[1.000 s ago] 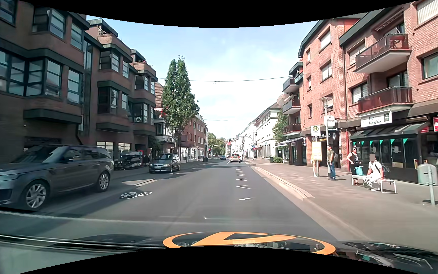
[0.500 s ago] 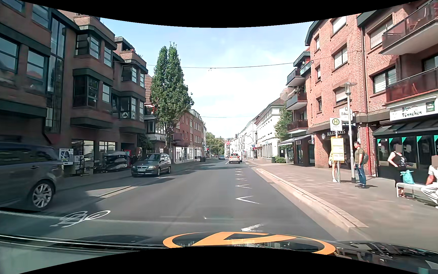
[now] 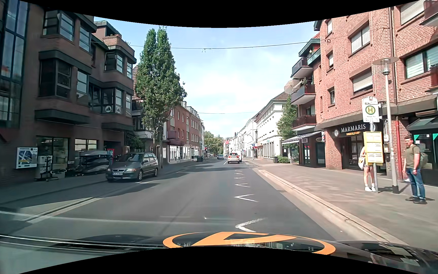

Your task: Follow the waypoints while adhering to traffic rules and regulations

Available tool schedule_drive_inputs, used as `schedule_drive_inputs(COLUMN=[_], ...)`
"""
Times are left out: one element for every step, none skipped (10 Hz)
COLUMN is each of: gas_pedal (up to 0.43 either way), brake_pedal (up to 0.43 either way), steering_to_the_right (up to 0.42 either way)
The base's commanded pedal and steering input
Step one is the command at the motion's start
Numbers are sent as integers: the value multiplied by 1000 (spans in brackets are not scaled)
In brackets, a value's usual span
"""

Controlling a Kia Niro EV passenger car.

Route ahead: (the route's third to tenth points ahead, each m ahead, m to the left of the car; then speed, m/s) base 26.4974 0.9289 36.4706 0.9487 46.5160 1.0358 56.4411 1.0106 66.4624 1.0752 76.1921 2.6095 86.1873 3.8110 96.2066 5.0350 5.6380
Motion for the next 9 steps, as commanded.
schedule_drive_inputs(gas_pedal=[39, 39, 39, 39, 39, 39, 39, 28, 20], brake_pedal=[0, 0, 0, 0, 0, 0, 0, 0, 0], steering_to_the_right=[5, 5, 5, 5, 5, 5, 4, 4, 3])
